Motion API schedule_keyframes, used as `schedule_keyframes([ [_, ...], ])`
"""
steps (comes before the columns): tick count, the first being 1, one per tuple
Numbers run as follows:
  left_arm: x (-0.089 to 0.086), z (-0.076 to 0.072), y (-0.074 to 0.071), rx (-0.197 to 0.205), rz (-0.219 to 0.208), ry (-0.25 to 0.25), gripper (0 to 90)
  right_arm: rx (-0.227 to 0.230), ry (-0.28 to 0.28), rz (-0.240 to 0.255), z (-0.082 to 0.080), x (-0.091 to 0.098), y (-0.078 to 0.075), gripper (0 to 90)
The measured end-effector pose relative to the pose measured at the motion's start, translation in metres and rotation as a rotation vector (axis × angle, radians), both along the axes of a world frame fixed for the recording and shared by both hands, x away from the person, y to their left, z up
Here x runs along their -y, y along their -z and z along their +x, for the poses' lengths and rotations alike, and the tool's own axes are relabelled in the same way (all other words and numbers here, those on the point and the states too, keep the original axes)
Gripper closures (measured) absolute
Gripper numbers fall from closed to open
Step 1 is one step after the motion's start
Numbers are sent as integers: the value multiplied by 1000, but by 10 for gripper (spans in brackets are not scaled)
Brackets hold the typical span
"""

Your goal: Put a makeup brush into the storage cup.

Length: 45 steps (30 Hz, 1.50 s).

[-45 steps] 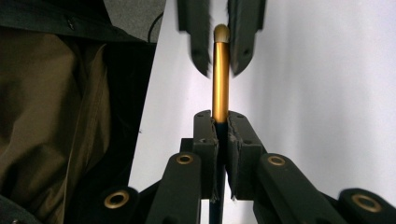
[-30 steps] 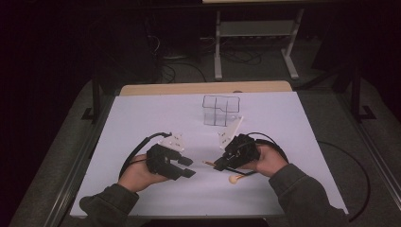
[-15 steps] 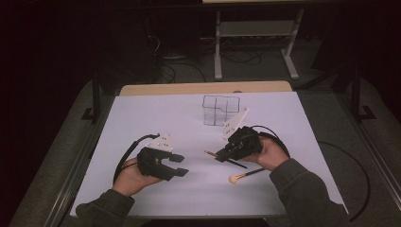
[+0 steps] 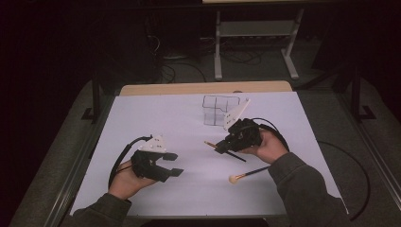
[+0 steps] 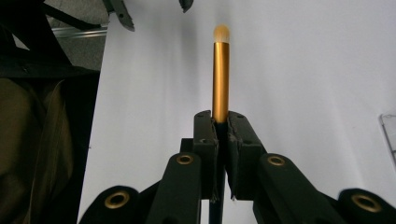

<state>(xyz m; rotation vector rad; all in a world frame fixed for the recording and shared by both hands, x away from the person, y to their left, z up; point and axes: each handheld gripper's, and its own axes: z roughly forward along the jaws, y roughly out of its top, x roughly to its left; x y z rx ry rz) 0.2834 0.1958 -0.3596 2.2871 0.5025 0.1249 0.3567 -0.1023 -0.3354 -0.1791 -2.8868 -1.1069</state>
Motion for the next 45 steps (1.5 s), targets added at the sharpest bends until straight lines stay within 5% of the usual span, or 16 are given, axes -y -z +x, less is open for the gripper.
schedule_keyframes([
  [26, -13, -4, 7, 13, -24, -45, 358, -25, 66, 2, 21, -1, -14, 829],
  [45, -23, -7, 18, 17, -35, -81, 334, 12, 100, 23, 47, -2, -24, 828],
])
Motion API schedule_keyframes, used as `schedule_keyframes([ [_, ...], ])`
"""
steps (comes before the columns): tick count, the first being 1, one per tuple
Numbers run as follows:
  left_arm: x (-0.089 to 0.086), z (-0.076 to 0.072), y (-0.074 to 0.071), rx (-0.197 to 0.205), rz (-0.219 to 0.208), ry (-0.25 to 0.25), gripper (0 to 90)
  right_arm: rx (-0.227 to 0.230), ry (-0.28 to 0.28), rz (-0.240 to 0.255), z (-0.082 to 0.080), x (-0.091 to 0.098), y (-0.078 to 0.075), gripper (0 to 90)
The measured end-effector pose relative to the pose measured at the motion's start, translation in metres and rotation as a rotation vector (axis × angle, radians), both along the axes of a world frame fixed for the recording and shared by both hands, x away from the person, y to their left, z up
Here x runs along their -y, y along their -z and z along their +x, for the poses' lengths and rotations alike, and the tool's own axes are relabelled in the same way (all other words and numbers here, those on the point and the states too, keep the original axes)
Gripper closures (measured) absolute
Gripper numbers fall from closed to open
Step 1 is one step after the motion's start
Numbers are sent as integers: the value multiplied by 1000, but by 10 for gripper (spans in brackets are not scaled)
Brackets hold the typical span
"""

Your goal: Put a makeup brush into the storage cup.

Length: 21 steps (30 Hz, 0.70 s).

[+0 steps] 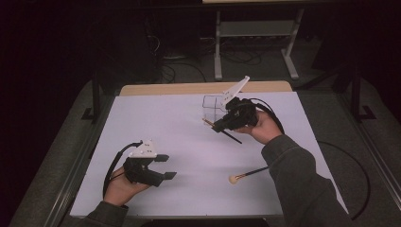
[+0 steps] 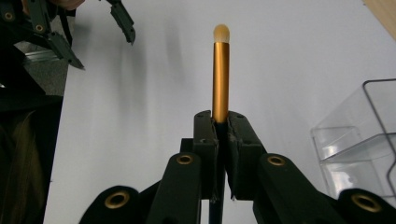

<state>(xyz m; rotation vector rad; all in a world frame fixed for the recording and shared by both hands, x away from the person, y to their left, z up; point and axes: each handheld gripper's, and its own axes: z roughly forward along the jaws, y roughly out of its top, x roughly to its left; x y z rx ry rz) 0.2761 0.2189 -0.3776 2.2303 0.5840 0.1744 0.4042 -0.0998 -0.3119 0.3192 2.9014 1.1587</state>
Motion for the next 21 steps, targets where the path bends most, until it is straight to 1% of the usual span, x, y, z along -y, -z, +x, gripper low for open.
schedule_keyframes([
  [3, -2, 0, 0, 7, -23, -5, 331, 10, 0, 10, 5, -2, -4, 828],
  [6, -5, 0, -1, 11, -34, -4, 330, 12, 10, 11, 9, -3, -7, 829],
  [7, -6, 0, -1, 16, -28, -3, 327, 6, 13, 9, 11, -3, -8, 828],
  [8, -7, 0, 0, 16, -40, -13, 326, 7, 20, 8, 12, -3, -9, 828],
  [9, -8, 0, 0, 16, -40, -12, 326, 9, 16, 7, 14, -3, -9, 828],
  [12, -10, 0, 1, 14, -51, -25, 324, 4, 31, 15, 18, -3, -11, 828],
  [13, -11, 0, 1, 17, -44, -21, 321, 9, 32, 12, 21, -3, -12, 828],
  [15, -12, 1, 2, 13, -46, -24, 316, 11, 33, 10, 22, -3, -12, 828],
  [18, -12, 1, 2, 12, -30, -18, 307, 1, 35, 14, 25, -5, -14, 828],
  [21, -12, 2, 2, 13, -37, -21, 305, 3, 35, 7, 28, -8, -16, 828],
])
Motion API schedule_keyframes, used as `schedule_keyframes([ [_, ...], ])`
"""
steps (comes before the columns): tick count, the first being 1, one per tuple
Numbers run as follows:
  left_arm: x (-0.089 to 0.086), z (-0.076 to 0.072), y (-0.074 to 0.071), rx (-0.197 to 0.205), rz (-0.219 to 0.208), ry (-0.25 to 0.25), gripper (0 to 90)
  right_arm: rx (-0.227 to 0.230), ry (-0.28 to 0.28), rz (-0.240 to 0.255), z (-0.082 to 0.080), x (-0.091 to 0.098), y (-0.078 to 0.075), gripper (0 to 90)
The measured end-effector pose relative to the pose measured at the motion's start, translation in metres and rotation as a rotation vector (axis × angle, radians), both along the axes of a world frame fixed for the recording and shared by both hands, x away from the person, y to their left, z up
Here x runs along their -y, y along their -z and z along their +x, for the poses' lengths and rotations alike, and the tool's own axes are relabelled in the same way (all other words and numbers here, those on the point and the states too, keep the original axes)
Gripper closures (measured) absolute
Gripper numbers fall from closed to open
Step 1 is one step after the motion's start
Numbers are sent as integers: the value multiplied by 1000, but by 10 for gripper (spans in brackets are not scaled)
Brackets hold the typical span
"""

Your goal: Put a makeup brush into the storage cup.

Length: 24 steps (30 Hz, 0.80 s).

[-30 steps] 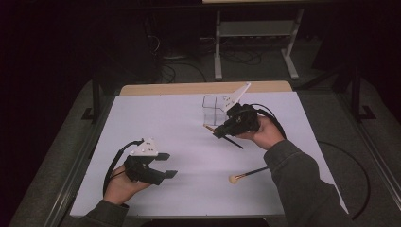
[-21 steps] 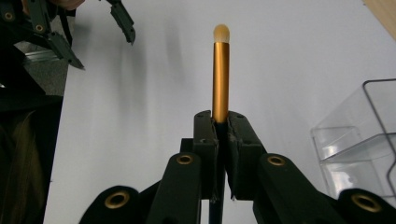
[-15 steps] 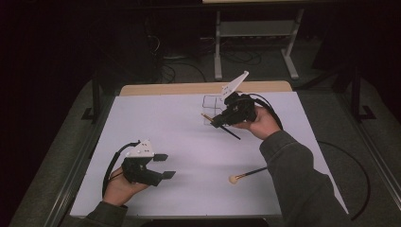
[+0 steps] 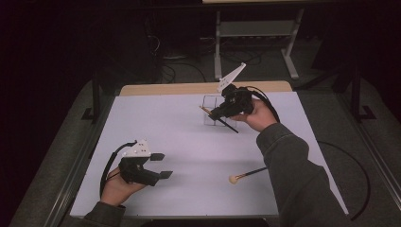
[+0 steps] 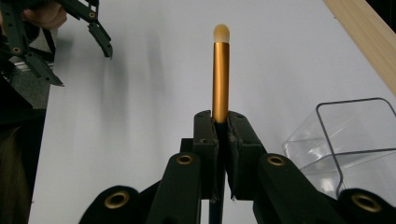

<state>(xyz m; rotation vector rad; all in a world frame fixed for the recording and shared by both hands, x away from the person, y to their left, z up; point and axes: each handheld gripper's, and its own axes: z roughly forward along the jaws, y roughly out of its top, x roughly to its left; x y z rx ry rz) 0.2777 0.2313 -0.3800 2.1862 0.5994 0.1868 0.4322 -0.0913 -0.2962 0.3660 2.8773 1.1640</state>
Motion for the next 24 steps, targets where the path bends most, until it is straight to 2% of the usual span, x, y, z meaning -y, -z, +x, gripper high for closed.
schedule_keyframes([
  [7, -2, -1, -1, 0, -2, -1, 292, -7, 11, -2, 10, -3, -4, 828],
  [15, -3, -1, -1, -1, -2, 1, 294, 5, 37, 2, 21, -3, -10, 828],
  [17, -3, -1, -1, 1, -10, 0, 294, 16, 40, 8, 26, -3, -12, 828],
  [21, -5, -1, -2, -2, -23, 2, 294, -1, 61, 30, 33, -4, -13, 828],
  [24, -6, -2, -3, -3, -38, -4, 294, -1, 70, 26, 40, -4, -11, 828],
])
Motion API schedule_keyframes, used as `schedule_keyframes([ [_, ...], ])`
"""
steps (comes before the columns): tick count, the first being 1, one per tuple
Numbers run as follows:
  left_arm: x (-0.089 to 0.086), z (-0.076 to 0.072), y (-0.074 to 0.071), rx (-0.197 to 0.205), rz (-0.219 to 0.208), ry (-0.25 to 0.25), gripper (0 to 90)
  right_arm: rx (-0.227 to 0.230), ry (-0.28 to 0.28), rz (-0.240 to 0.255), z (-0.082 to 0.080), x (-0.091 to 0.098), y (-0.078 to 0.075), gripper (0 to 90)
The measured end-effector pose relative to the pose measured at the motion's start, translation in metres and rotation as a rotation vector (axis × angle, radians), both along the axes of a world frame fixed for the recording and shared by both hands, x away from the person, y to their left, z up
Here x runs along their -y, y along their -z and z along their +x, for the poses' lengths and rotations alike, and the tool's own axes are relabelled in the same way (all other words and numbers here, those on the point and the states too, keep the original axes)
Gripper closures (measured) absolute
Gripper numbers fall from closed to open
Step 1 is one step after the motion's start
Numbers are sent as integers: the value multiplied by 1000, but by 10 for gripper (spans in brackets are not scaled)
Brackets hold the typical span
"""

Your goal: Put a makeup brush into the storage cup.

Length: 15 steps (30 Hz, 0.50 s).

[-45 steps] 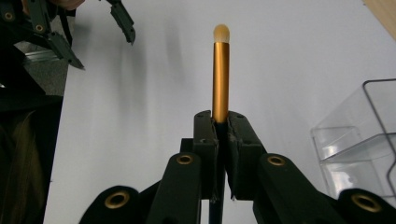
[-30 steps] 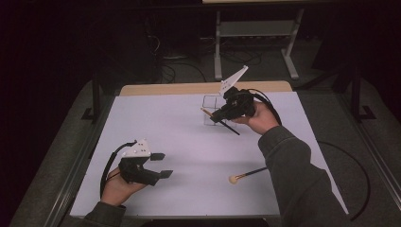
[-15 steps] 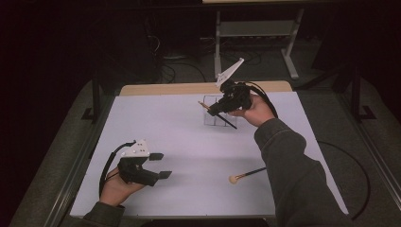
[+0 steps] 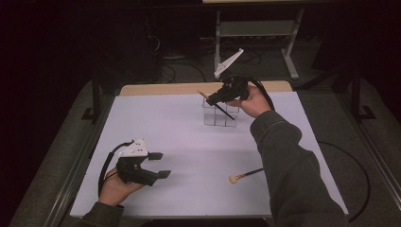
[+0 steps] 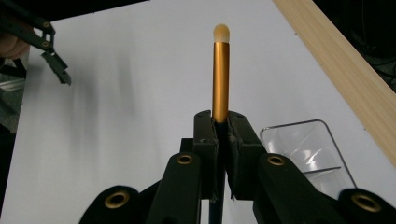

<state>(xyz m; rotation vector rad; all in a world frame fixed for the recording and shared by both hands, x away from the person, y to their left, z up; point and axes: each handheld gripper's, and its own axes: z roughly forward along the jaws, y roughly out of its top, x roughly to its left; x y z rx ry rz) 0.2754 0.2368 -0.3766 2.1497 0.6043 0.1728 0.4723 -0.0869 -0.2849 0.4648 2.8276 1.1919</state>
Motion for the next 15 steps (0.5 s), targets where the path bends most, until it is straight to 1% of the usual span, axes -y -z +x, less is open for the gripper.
schedule_keyframes([
  [2, -1, 1, -1, 11, 5, 6, 294, 5, 5, 3, 4, -1, 0, 829],
  [3, -1, 0, -1, 5, -5, -1, 294, 11, 6, 5, 5, -2, 0, 829],
  [4, -1, 0, -1, 9, -3, 0, 294, 11, 5, 8, 7, -3, -1, 829],
  [5, -2, 0, -1, 5, -4, -2, 294, 14, 6, 2, 8, -5, -1, 829],
  [7, -2, 0, -1, 3, -3, -2, 293, 28, 3, -4, 13, -7, -3, 829],
  [8, -2, 1, -1, 4, -3, -3, 293, 17, 7, -7, 14, -9, -4, 829],
  [10, -2, 1, -1, 1, 0, -6, 291, 33, 8, -5, 19, -11, -6, 829],
  [12, -2, 1, -1, -1, -5, -8, 290, 32, 16, -2, 23, -13, -7, 829],
  [13, -2, 1, -1, 5, -1, -4, 290, 38, 18, 0, 26, -13, -8, 829],
  [15, -4, 2, -2, 10, 8, 3, 290, 35, 31, 6, 30, -14, -8, 829],
])
